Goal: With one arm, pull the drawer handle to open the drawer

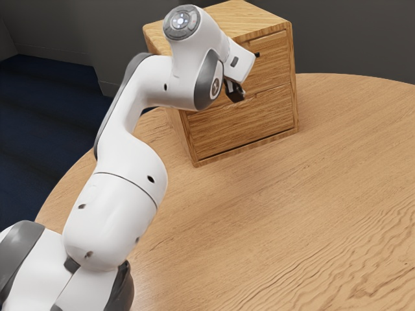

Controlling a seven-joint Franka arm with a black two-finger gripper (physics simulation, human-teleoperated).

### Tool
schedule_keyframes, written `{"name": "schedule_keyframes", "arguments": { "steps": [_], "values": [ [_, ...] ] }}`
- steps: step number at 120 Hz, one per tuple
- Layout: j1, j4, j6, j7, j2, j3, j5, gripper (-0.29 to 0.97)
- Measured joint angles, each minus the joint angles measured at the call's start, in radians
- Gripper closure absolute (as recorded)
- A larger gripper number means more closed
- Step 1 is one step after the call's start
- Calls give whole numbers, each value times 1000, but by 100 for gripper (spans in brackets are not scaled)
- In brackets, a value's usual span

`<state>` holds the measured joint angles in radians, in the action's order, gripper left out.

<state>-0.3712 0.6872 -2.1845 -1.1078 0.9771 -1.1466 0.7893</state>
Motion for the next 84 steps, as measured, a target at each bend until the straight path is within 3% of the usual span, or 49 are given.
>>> {"name": "schedule_keyframes", "arguments": {
  "steps": [10,18,34,40,47,54,60,64,72,84],
  "values": [
    [0,0,1,-2,-1,8,1,0],
    [-1,0,2,-3,-3,20,1,-8],
    [-31,6,14,-4,-11,38,0,0],
    [-123,91,45,-4,-67,15,-5,9],
    [-374,300,134,-6,-157,-159,-9,29],
    [-562,394,312,-7,-215,-336,-13,21],
    [-735,404,458,-8,-238,-557,-22,16],
    [-803,397,538,-8,-252,-654,-28,13],
    [-857,393,671,-9,-269,-735,-45,9],
    [-906,388,828,-11,-276,-764,-59,5]
  ]
}}
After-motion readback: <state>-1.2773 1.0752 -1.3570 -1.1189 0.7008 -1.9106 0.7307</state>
